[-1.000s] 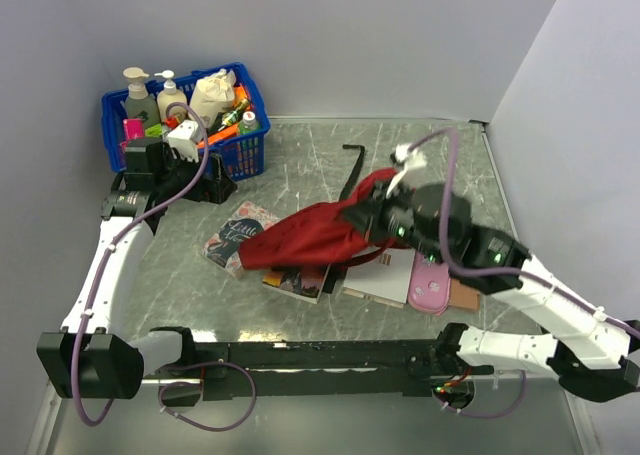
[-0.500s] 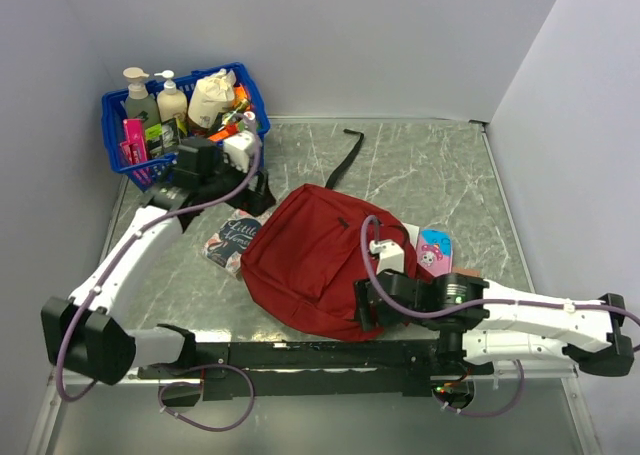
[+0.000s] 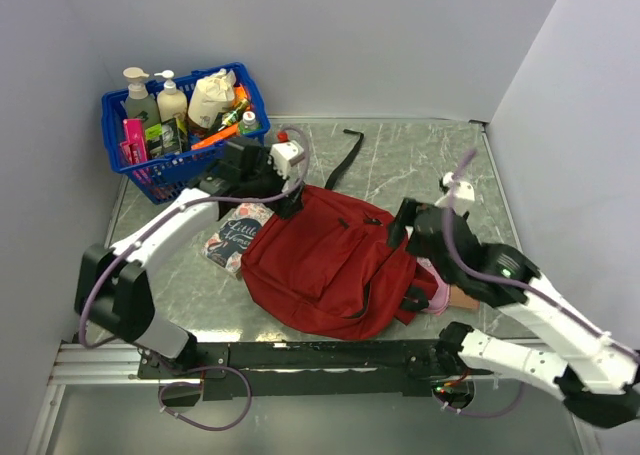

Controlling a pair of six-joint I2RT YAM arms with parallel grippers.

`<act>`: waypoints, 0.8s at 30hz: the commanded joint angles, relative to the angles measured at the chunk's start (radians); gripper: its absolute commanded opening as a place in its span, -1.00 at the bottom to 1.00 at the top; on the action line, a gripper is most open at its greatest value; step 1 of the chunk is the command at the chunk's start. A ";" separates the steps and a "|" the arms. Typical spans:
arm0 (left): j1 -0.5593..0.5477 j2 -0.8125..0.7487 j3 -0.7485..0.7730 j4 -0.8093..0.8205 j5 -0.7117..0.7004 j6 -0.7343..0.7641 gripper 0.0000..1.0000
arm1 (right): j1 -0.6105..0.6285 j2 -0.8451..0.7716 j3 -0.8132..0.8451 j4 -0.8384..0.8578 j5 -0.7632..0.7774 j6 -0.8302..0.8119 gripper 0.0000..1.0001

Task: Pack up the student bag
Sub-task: Unzip the student bag at the center of the board.

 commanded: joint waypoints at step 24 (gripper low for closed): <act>0.054 0.311 -0.008 0.103 0.017 -0.020 0.85 | -0.284 0.107 -0.301 0.320 -0.303 -0.202 0.52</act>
